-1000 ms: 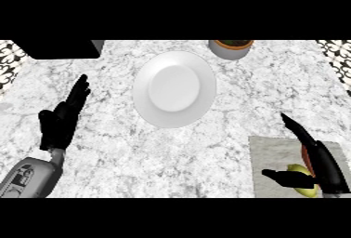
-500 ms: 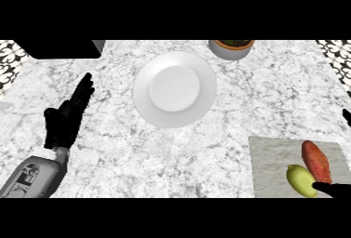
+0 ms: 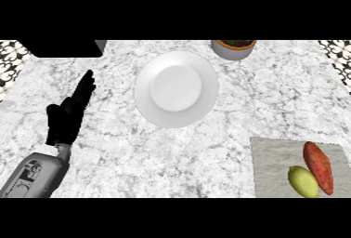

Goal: Pick the sweet potato from the placemat and place it in the plate

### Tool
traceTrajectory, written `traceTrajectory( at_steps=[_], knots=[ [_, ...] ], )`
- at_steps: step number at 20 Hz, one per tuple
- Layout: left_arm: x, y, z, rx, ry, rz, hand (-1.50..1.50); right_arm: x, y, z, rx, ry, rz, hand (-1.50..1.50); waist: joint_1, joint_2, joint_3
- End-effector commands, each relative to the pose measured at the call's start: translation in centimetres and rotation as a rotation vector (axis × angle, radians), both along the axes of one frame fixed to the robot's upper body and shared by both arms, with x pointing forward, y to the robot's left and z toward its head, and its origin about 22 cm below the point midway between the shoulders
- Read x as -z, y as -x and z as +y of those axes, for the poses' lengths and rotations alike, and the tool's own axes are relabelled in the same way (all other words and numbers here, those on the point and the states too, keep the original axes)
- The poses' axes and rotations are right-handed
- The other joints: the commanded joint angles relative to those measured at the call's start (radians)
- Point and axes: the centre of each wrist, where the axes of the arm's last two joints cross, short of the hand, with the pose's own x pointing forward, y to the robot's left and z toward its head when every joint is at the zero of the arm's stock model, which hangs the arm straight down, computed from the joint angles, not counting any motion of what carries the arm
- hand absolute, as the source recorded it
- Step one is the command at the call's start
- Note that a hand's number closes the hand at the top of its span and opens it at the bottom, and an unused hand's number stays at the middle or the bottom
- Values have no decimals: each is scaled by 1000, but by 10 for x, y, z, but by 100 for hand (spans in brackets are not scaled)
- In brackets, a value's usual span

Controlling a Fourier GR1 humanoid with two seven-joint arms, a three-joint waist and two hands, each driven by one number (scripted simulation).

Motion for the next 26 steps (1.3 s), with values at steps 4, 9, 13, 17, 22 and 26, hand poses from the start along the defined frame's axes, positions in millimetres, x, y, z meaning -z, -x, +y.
traceTrajectory(
  at_steps=[4,9,13,17,22,26],
  knots=[
    [0,2,19,8,0,0,0,2,-4,-13,27,32,147,-150,3,0,2],
    [-6,3,8,25,-9,-4,0,30,-30,2,12,21,200,-150,14,1,2],
    [-24,12,9,32,6,12,0,46,-29,-6,24,82,249,-150,15,-1,2],
    [-7,-4,-8,7,-1,1,0,65,-46,5,8,98,317,-150,12,2,2],
    [9,-2,12,2,-6,1,0,95,-45,0,-15,102,343,-150,8,2,2],
    [-2,6,10,23,-13,4,0,88,-53,-16,1,100,346,-150,9,0,2]
  ],
)
